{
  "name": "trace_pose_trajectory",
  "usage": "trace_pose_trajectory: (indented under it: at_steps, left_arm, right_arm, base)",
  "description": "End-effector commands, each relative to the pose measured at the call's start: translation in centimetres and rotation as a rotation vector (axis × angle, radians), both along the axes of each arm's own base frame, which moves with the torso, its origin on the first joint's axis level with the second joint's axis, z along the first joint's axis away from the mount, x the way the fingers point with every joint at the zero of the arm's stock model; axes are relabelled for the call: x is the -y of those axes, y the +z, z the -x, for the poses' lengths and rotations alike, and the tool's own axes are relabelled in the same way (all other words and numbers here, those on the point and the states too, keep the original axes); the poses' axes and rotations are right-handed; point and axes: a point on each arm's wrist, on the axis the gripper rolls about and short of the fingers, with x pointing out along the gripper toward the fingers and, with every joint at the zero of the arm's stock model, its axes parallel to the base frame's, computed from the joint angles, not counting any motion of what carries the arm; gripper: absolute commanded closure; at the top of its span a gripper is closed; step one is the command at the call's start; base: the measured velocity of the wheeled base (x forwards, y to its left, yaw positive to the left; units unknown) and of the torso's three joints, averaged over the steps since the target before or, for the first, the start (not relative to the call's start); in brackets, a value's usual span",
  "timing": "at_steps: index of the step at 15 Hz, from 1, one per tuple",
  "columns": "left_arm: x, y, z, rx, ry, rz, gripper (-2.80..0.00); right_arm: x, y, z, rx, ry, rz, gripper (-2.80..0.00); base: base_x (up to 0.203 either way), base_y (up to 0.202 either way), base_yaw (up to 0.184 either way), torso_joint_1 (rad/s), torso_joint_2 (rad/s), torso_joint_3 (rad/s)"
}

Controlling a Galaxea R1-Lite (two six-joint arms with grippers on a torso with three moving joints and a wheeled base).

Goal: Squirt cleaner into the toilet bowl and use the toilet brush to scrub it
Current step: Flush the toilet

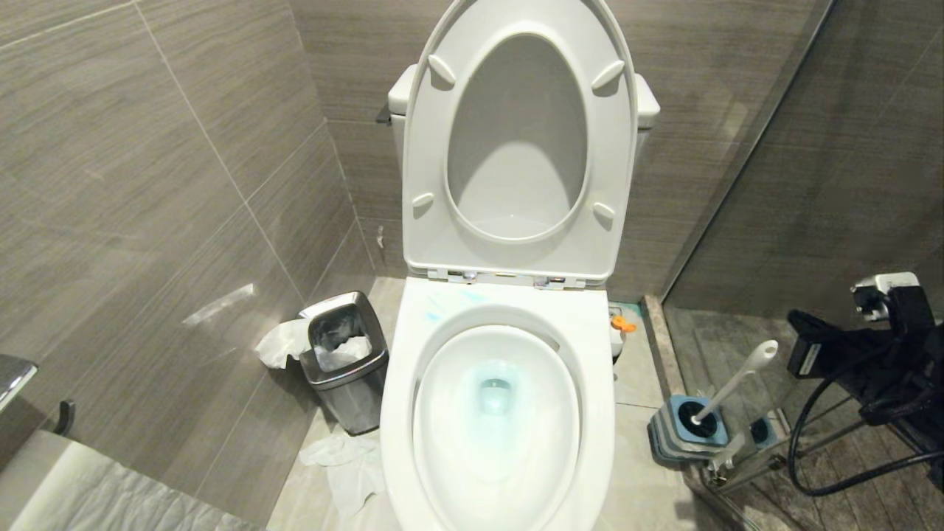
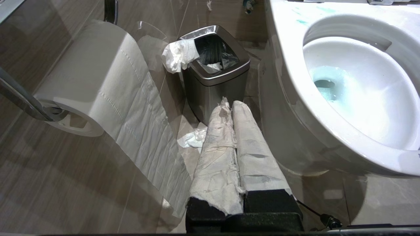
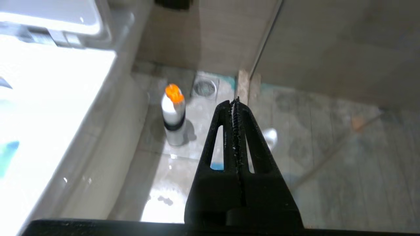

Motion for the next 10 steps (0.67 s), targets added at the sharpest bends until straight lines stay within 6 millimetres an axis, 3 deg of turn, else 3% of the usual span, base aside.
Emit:
trace_pose_trajectory:
  at_steps: [1, 4, 10]
  left_arm:
    - [0.0, 0.0, 0.0, -0.001, 0.000, 0.000, 0.00]
    - [0.0, 0.0, 0.0, -0.002, -0.001, 0.000, 0.00]
    - [0.0, 0.0, 0.0, -0.002, -0.001, 0.000, 0.00]
  right_arm:
    - [-0.1, 4.3, -0.2, 0.080, 0.005, 0.008, 0.00]
    - [-0.9, 10.4, -0.4, 0.111, 0.035, 0.001, 0.00]
    - [-5.0, 21.4, -0.2, 0.263, 0.110, 0.021, 0.00]
  base:
    - [0.000, 0.000, 0.000, 0.000, 0.00, 0.000]
    - [0.000, 0.000, 0.000, 0.000, 0.00, 0.000]
    - [0.000, 0.000, 0.000, 0.000, 0.00, 0.000]
